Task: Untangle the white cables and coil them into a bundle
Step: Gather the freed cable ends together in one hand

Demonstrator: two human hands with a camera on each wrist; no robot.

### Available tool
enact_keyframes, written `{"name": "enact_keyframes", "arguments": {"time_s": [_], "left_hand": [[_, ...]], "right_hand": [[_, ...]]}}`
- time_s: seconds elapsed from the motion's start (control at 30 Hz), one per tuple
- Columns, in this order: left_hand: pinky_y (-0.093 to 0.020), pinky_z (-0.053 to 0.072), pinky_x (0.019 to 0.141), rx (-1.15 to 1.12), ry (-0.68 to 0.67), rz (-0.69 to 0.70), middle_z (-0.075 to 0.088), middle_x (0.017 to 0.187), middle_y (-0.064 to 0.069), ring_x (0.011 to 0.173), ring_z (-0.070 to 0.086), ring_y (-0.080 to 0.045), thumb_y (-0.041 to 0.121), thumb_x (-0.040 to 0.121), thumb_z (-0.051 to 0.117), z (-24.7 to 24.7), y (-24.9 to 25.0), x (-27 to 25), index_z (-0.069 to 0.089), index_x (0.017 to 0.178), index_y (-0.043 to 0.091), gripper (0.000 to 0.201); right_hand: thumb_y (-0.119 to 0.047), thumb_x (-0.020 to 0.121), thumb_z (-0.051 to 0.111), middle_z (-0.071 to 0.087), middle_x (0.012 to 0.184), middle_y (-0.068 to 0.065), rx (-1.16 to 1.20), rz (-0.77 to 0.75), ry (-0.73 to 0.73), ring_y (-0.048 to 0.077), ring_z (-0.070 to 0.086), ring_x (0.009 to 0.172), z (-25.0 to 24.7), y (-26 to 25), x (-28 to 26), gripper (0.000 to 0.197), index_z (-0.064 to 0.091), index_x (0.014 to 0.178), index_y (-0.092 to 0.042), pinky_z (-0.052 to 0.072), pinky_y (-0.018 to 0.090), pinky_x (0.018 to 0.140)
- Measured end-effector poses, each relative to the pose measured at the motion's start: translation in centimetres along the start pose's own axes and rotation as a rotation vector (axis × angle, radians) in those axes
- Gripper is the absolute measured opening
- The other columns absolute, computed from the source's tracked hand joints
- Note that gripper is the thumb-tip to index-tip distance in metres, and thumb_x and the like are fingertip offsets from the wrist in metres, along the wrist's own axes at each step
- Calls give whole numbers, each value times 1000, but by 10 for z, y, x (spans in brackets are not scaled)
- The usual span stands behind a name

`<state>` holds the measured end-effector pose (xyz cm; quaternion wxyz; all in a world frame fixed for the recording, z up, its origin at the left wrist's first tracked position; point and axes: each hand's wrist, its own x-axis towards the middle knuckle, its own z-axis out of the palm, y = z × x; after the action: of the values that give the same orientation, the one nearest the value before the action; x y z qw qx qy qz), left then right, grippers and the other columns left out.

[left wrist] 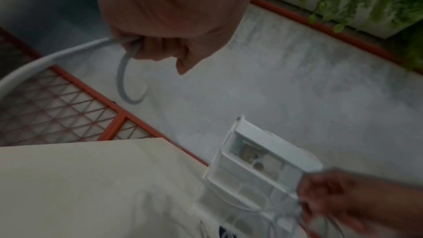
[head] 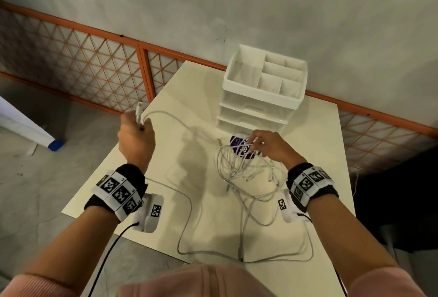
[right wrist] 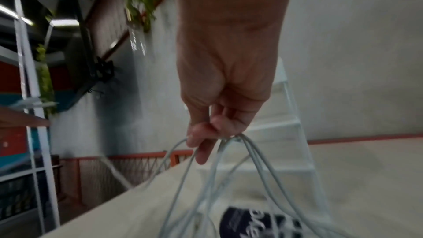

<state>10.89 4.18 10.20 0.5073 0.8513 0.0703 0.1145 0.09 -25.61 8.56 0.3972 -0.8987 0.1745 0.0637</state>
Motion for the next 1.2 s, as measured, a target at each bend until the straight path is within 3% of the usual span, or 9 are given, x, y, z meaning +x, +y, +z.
{"name": "enact_keyframes", "arguments": {"time_s": [0.13, 0.2, 0.37, 0.6, 0.7, 0.87, 0.97, 1.07, 1.2], "left_hand": [[-29, 37, 50, -38, -247, 301, 60, 65, -2, 49, 45, -14, 24, 92, 59, 21, 12, -24, 57, 118, 6, 32], [-33, 38, 53, -53, -428, 427, 68, 73, -10, 50, 52, -19, 30, 91, 60, 31, 21, -36, 66, 107, 13, 25], [-31, 36, 57, 63, -761, 473, 47, 51, -3, 51, 45, -15, 45, 87, 60, 49, 28, -52, 68, 82, 9, 37], [-34, 46, 55, -19, -439, 650, 73, 76, -7, 64, 64, -31, 33, 89, 51, 43, 35, -53, 67, 87, 12, 26], [-32, 44, 52, -81, -345, 652, 70, 70, -7, 51, 56, -23, 26, 90, 49, 38, 39, -50, 66, 88, 14, 21], [-30, 36, 49, -163, -230, 608, 63, 62, -11, 46, 47, -23, 15, 92, 47, 31, 38, -51, 63, 90, 6, 18], [-27, 30, 49, -143, -197, 564, 60, 61, -9, 48, 45, -22, 18, 93, 46, 28, 35, -47, 63, 91, 7, 20], [-30, 34, 53, -56, -164, 432, 66, 69, -13, 60, 56, -30, 27, 94, 48, 25, 22, -35, 68, 89, 11, 26], [-38, 46, 59, 67, -228, 242, 70, 81, -15, 75, 64, -37, 33, 94, 53, 23, 6, -22, 71, 87, 15, 26]], "right_hand": [[-9, 89, 61, 69, 90, 14, -16, -60, -117, 9, 58, 44, -8, -34, -3, 8, 63, 95, -6, 44, 19, 40], [-13, 91, 59, 70, 91, 13, -32, -100, -177, 9, 60, 44, -9, -52, -5, 7, 62, 95, -7, 44, 20, 41], [-19, 94, 56, 71, 89, 6, 14, -186, -159, 11, 58, 44, -9, -73, -8, 11, 59, 97, -8, 43, 19, 42], [-15, 91, 59, 58, 84, -1, -86, -103, -134, -3, 55, 47, 3, -26, -3, 11, 55, 80, -14, 37, 8, 43], [-6, 89, 60, 58, 85, 1, -70, -68, -15, 13, 55, 73, 7, 1, 0, 7, 59, 84, -11, 41, 8, 53], [-14, 85, 64, 66, 96, -3, -173, -30, 55, 22, 62, 100, 6, 11, 9, 13, 63, 83, -26, 48, 38, 90], [-25, 91, 57, 70, 101, -5, -378, -76, 162, 25, 55, 105, 3, 6, 9, 8, 65, 89, -26, 33, 37, 87], [-24, 93, 53, 67, 101, -4, -528, -181, 362, 23, 39, 102, -10, -15, 7, 14, 67, 92, -22, 10, 31, 70], [-12, 94, 44, 64, 97, 3, -598, -345, 446, 24, 50, 103, -36, -47, 1, 15, 58, 99, -15, 13, 33, 74]]}}
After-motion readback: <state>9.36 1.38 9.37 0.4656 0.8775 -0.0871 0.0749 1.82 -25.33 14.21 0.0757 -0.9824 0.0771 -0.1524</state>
